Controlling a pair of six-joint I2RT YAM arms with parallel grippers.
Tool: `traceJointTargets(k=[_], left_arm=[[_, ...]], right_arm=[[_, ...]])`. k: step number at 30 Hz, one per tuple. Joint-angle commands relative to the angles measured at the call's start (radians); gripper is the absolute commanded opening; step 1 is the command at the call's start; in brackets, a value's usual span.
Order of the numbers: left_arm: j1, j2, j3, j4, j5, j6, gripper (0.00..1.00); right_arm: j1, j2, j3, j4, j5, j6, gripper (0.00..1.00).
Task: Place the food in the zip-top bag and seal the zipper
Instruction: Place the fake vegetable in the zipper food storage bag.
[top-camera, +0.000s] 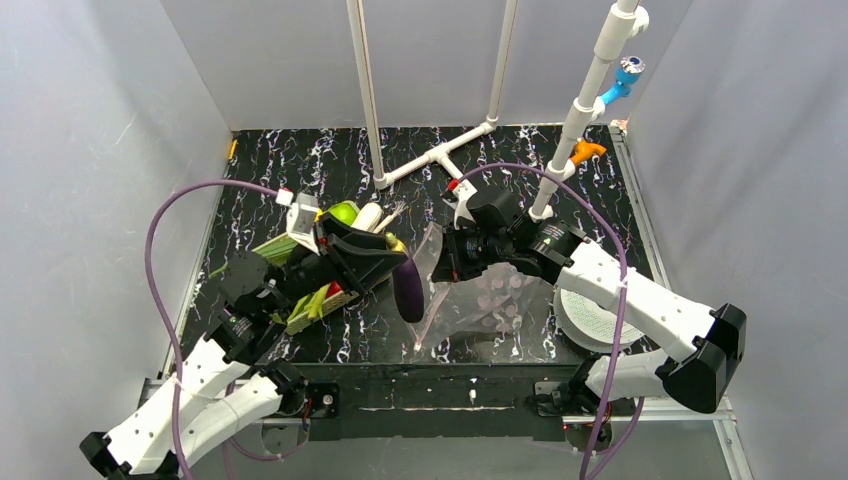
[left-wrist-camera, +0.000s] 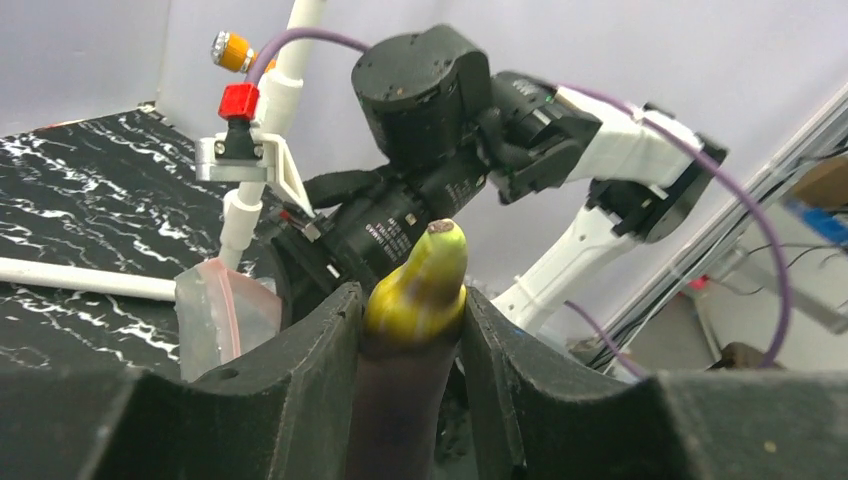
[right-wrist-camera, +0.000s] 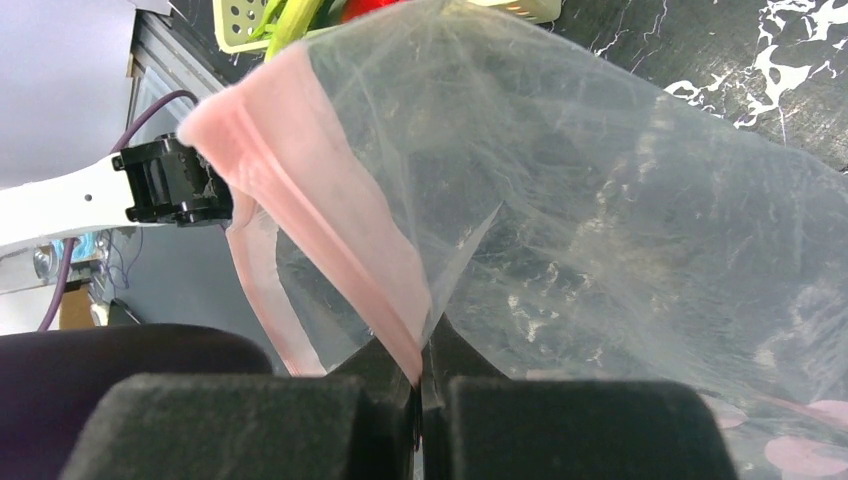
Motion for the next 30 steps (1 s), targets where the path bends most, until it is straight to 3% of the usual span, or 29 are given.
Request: traceJointTargets(k=[1,14,23,30], left_arm=[[-0.074,0.022,0.026,-0.066,-0.121,0.221,0.00],[-0.110,0.084,-0.057,0.043,-0.212,0.293,0.00],[-0.110,0.070,-0.109,0.111,-0.211,0.191,0.00],[-0.110,0.094,-0.100,0.054,-0.205,0.128,0.00]], right_arm=[[-0.003,-0.024,0.019,0.051,-0.034,0.016,0.01],[-0.009,-0.030,0.016,0.098,-0.083,0.047,0.01],[-0.090,-0.048,-0.057,0.261,-0.221,0.186,0.01],[-0.112,-0.068,-0.050,0.252,-0.177,0.201,0.01]])
